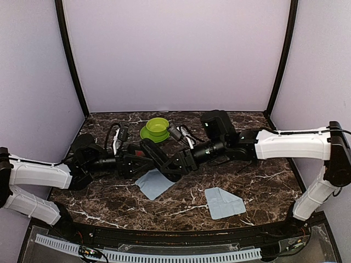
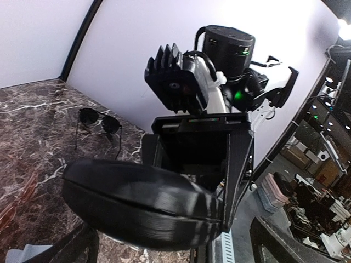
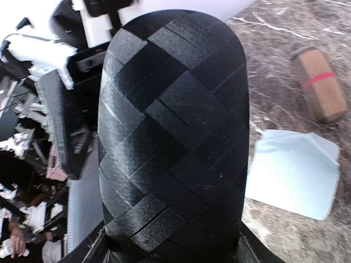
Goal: Organize the sunglasses
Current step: Pass from the right arm to the left, then pass from the left arm to the right, then pass from the right arm to the left, then pass from the left arm to the right, then pass from the right arm to the left, then close the sunglasses case.
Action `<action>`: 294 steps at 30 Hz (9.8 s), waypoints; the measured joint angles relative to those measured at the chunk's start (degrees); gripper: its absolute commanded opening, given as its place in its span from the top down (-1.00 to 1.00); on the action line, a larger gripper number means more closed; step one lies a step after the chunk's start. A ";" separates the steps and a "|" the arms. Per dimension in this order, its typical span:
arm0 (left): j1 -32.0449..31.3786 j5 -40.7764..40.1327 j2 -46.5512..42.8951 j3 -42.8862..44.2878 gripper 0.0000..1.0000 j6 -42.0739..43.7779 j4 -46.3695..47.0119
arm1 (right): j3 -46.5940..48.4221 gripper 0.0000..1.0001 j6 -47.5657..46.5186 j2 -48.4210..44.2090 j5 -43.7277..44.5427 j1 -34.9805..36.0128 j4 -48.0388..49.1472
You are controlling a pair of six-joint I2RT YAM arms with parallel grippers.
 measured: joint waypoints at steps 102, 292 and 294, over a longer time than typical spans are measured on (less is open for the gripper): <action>-1.77 -23.23 4.24 18.01 -0.98 -17.66 -31.80 | -9.40 1.00 9.62 -2.45 27.28 2.27 12.76; -8.00 3.26 15.69 12.04 0.58 -12.52 -7.17 | -18.73 -0.60 10.84 -4.00 -6.40 -9.22 32.44; -8.00 3.28 15.74 12.04 0.58 -12.59 -7.06 | -18.73 -0.35 10.91 -3.98 -6.40 -9.22 32.83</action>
